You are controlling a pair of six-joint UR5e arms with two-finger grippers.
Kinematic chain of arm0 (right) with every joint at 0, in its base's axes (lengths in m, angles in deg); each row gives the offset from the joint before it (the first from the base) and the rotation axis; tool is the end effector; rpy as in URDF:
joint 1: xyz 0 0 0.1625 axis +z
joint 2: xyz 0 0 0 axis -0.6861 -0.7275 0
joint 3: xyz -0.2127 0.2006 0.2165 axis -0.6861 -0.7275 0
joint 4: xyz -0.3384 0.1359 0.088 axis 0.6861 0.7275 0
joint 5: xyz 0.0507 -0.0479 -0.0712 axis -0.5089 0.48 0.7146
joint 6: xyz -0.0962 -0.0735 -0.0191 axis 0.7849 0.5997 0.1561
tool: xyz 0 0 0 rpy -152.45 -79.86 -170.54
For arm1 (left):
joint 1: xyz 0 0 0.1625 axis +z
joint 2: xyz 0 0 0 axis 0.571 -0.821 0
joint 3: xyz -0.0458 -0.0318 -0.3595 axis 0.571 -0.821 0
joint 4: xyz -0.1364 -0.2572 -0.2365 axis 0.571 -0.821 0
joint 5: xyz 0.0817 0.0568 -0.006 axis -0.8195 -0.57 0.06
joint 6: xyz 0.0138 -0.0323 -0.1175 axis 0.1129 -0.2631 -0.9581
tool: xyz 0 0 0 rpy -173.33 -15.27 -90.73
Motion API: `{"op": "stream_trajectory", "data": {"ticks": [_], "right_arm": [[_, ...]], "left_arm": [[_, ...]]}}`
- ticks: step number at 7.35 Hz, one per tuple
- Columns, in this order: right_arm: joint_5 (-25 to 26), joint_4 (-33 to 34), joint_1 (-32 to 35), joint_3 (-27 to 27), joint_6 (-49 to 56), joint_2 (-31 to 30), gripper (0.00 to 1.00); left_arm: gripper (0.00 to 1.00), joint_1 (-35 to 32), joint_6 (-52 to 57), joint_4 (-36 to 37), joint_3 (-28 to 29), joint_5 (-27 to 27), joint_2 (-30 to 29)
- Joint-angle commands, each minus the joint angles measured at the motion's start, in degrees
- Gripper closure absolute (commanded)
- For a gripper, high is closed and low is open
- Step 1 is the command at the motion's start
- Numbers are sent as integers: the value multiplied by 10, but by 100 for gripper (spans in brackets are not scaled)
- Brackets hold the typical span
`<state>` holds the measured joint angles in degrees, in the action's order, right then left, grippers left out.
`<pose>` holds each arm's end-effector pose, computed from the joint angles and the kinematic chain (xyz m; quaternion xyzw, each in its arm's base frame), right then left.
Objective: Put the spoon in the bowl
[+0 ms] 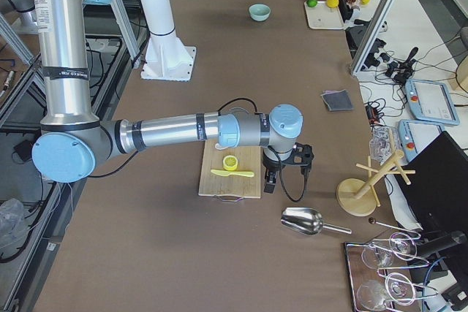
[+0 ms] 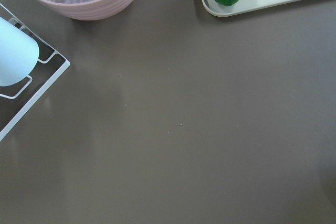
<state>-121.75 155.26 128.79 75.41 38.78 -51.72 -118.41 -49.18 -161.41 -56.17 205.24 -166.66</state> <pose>0.0107 -0.4635 0.5525 -0.0330 -0.3790 0.0532 0.9233 -0.0011 -0.4557 0.5576 0.1590 0.3784 0.0243 0.9115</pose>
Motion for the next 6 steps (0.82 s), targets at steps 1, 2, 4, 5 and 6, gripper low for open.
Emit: {"op": "stream_trajectory", "data": {"ticks": [1, 2, 4, 5, 6], "right_arm": [[1, 5, 1, 0, 6, -2, 0], [0, 4, 2, 1, 6, -1, 0], [0, 2, 1, 0, 5, -1, 0], [-2, 0, 1, 1, 5, -2, 0], [-2, 0, 1, 2, 4, -1, 0]], "left_arm": [[2, 2, -36, 1, 0, -3, -7], [2, 3, -38, 1, 1, -4, -7], [2, 3, -38, 1, 2, -4, -7], [2, 3, -38, 1, 4, -4, -7], [2, 3, -38, 1, 5, -4, -7]]}}
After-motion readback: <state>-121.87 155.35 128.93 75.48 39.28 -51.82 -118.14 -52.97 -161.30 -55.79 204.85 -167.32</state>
